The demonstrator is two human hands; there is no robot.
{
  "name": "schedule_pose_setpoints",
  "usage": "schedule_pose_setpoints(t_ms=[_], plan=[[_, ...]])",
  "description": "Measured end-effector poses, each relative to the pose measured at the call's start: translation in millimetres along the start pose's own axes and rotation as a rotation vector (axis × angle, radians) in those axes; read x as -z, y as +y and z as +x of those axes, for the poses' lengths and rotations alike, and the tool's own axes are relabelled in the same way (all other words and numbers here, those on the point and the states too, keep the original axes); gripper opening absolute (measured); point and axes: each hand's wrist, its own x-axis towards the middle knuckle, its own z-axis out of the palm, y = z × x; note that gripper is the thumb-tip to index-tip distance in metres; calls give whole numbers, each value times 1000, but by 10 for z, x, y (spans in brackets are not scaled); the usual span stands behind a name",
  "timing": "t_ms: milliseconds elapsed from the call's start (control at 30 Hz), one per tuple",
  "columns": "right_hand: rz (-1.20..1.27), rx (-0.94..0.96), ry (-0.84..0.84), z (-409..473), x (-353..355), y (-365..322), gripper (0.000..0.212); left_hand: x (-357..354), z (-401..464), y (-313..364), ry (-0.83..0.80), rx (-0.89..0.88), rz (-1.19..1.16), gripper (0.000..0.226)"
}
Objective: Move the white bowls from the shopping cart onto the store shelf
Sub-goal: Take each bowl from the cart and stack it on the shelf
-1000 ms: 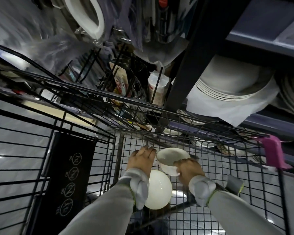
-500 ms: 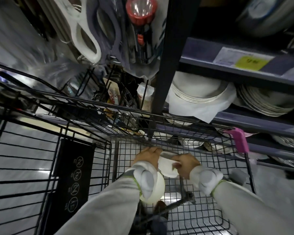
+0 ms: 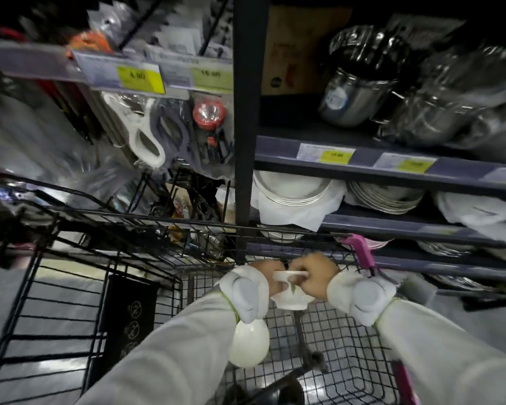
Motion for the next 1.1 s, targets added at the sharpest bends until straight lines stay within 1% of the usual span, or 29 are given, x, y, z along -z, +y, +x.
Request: schedule_pose_setpoints(t_ms=[100,167,200,233,300,400,467,500,567,700,733,833,933,1033,1100], plan=[[3,22,34,-133,205,-47,24,52,-125,170,95,-44,-53,47],[28,36,34,-233,385,-93,33,128,-190,315,134,-73,-108,49],[39,44,41,-287,478,-107,35,177,-226,398,159,-76,-106,49],[51,53,49,-334,560,-114,35,214,-249,468,193,-84,-99,46],[66,77,58,-441,742,-139,34,296,-294,621,237,-90,-96,32],[92,90,70,-594,1031,-196,25,463,-367,859,264,-111,-143,20],[90,129,73,-709,1246,-224,27,576,-428,1048,285,-146,-142,7],[85,145,67,-760,1338,-239,25,634,-457,1130,290,-161,-142,5],[68,166,73,-863,1532,-275,11,765,-512,1293,305,-191,-135,19],[53,213,95,-1097,1917,-362,6,996,-624,1600,325,-246,-119,31],[42,220,105,-1142,1999,-378,8,1042,-655,1673,334,-256,-128,33],[18,251,139,-1256,2239,-401,19,1183,-770,1899,377,-282,-162,31],[32,281,148,-1416,2463,-476,5,1334,-885,2109,411,-344,-102,31],[16,317,172,-1570,2695,-545,5,1489,-1002,2319,443,-402,-63,36],[-16,334,201,-1668,2835,-612,5,1579,-1059,2441,468,-427,-51,34]])
